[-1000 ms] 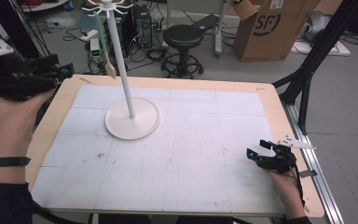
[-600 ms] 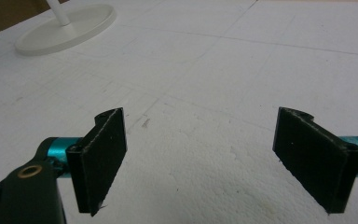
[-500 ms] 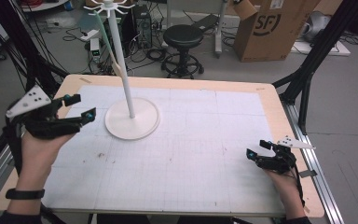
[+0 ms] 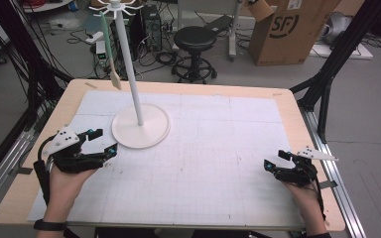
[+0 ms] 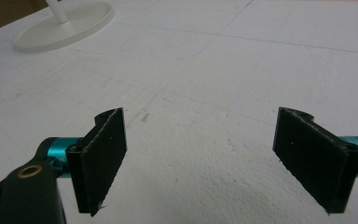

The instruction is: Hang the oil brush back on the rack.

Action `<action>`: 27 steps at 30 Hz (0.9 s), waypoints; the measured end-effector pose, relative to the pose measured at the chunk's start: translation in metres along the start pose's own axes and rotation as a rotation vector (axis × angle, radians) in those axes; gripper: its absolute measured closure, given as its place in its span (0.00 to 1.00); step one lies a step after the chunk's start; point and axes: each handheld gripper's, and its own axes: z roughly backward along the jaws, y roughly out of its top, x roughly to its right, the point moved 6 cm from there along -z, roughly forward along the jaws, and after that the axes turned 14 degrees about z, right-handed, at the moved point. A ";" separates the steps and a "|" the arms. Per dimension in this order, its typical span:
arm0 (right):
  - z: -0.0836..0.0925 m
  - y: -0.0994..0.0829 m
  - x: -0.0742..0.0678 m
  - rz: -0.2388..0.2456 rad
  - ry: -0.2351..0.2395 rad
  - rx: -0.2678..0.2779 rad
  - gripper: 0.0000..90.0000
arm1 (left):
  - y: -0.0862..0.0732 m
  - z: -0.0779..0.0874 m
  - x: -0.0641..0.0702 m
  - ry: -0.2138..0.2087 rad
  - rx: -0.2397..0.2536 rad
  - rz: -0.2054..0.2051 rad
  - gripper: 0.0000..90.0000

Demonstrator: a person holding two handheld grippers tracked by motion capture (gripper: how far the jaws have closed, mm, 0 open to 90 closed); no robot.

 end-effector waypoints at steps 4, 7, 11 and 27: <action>0.001 -0.001 0.000 -0.004 0.000 -0.003 0.19 | -0.015 -0.004 -0.002 0.006 -0.009 0.004 0.28; 0.001 -0.001 0.000 0.001 -0.001 -0.003 0.19 | -0.024 -0.006 -0.004 0.003 -0.016 0.012 0.28; 0.001 -0.001 0.000 0.005 -0.002 -0.004 0.19 | -0.032 -0.008 -0.006 0.011 -0.027 0.006 0.26; 0.001 -0.002 -0.001 0.006 -0.008 -0.014 0.19 | -0.050 -0.007 -0.016 0.034 -0.029 0.035 0.22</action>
